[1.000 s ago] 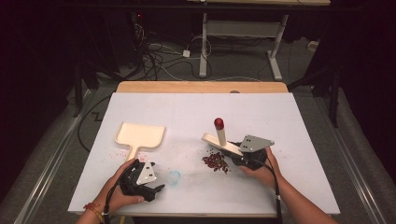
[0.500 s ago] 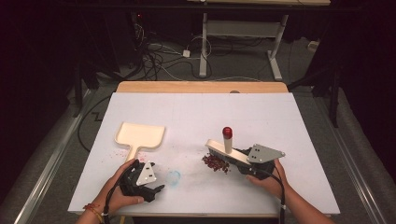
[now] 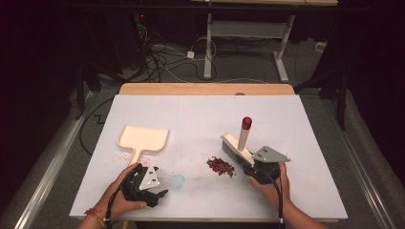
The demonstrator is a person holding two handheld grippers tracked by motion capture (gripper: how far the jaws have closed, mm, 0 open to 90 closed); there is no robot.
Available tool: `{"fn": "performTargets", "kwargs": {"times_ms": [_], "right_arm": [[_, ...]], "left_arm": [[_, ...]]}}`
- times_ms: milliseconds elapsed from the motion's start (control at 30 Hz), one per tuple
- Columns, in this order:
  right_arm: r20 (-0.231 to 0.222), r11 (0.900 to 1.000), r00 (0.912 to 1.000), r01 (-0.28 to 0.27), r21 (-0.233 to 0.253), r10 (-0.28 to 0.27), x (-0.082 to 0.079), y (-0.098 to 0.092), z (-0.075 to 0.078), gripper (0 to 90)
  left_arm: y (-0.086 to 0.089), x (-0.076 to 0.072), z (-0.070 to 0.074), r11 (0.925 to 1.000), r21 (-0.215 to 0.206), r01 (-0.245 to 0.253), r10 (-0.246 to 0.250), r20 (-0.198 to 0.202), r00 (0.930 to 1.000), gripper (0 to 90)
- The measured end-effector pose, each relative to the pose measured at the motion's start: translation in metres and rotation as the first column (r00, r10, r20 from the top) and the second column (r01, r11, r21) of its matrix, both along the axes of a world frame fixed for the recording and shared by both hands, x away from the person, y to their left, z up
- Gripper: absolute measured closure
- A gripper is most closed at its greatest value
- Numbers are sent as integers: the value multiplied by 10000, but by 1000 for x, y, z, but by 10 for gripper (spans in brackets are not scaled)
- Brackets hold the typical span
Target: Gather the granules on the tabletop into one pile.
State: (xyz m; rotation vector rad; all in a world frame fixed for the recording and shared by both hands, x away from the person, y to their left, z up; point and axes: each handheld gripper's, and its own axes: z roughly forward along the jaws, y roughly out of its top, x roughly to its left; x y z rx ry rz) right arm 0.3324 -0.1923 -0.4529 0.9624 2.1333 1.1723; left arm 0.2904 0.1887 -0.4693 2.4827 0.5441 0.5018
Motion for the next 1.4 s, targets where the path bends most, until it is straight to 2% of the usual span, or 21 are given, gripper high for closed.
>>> {"fn": "performTargets", "kwargs": {"times_ms": [33,100,133,267,400,567,767,867,933,1067,1200,1267,1400], "right_arm": [[-203,9999,9998,56,-86,-57,-1,0,1,669],[-1027,9997,9947,34,-243,-58,-1,0,1,671],[-1207,9996,9926,108,-248,-137,-1,0,1,674],[-1549,9978,9879,-131,-643,30,-2,2,4,674],[-1806,9987,9834,-238,-455,152,-3,6,3,678],[-1786,9996,9839,-126,-272,75,-6,15,1,678],[-1403,9998,9900,-142,-155,119,-9,26,1,677],[-1284,10000,9917,-53,51,59,-10,25,2,679],[-1181,10000,9930,-29,20,31,-10,23,4,678],[-858,9994,9963,6,342,23,-5,11,10,680],[-628,9971,9980,107,750,-60,2,-11,19,680],[-707,9945,9975,63,1044,11,4,-24,22,681],[-791,9912,9969,80,1322,25,3,-44,29,682]], "left_arm": [[0,0,0,10000,-8,10,-10,-8,10000,189],[1,0,0,10000,27,-2,2,-24,10000,189],[1,0,0,10000,39,-2,2,-23,10000,189],[0,-1,0,9999,87,58,-57,-12,10000,189],[-1,-1,0,9999,92,93,-93,-4,10000,189],[-2,0,-1,9998,133,129,-129,-42,9999,190],[-1,0,0,9998,135,123,-122,-38,9999,190],[-1,0,0,9998,133,146,-145,-37,9999,189],[-1,-1,0,9998,137,136,-136,-31,9999,190],[-1,-1,0,9998,122,126,-126,-3,9999,190],[-1,-1,0,9999,124,95,-95,-29,10000,190],[-1,-1,0,9999,128,101,-101,-39,9999,190],[-1,0,0,9999,121,83,-83,3,10000,190]]}}
